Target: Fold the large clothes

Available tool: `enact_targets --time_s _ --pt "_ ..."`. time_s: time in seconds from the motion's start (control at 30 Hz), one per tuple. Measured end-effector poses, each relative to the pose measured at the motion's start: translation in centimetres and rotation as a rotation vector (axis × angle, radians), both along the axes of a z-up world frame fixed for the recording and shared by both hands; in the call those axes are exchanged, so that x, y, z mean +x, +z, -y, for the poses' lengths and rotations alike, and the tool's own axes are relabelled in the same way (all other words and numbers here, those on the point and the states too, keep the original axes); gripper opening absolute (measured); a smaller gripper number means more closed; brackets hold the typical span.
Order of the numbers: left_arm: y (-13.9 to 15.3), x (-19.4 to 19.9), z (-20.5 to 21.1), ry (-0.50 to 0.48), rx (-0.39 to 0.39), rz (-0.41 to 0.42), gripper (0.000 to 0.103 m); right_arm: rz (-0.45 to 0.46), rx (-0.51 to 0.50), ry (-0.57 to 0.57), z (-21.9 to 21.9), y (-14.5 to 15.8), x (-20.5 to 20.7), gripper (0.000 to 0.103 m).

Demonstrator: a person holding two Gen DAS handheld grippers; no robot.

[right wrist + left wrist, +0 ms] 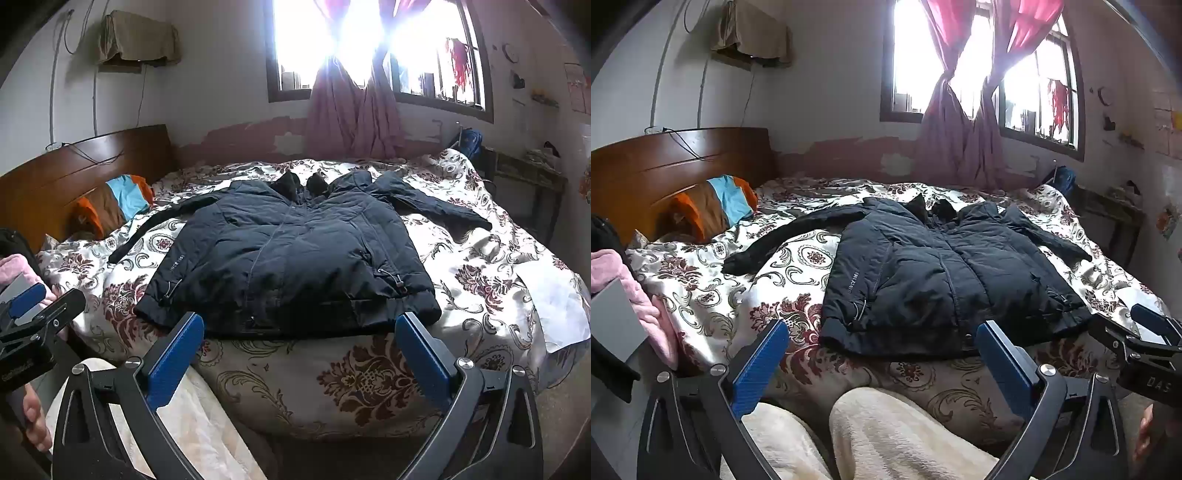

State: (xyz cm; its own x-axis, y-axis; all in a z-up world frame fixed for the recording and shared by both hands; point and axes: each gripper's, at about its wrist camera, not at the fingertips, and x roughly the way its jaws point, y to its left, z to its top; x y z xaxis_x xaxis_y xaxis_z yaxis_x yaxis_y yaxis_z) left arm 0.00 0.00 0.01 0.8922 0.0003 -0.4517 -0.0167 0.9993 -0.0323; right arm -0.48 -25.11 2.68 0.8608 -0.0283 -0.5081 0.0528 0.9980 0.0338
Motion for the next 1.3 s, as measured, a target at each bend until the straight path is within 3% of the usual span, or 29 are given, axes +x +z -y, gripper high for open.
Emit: enact_targets --time_s 1.3 --pt "0.01 -0.02 0.01 -0.002 -0.003 0.002 0.103 -0.005 0.001 0.000 -0.08 -0.08 0.09 0.102"
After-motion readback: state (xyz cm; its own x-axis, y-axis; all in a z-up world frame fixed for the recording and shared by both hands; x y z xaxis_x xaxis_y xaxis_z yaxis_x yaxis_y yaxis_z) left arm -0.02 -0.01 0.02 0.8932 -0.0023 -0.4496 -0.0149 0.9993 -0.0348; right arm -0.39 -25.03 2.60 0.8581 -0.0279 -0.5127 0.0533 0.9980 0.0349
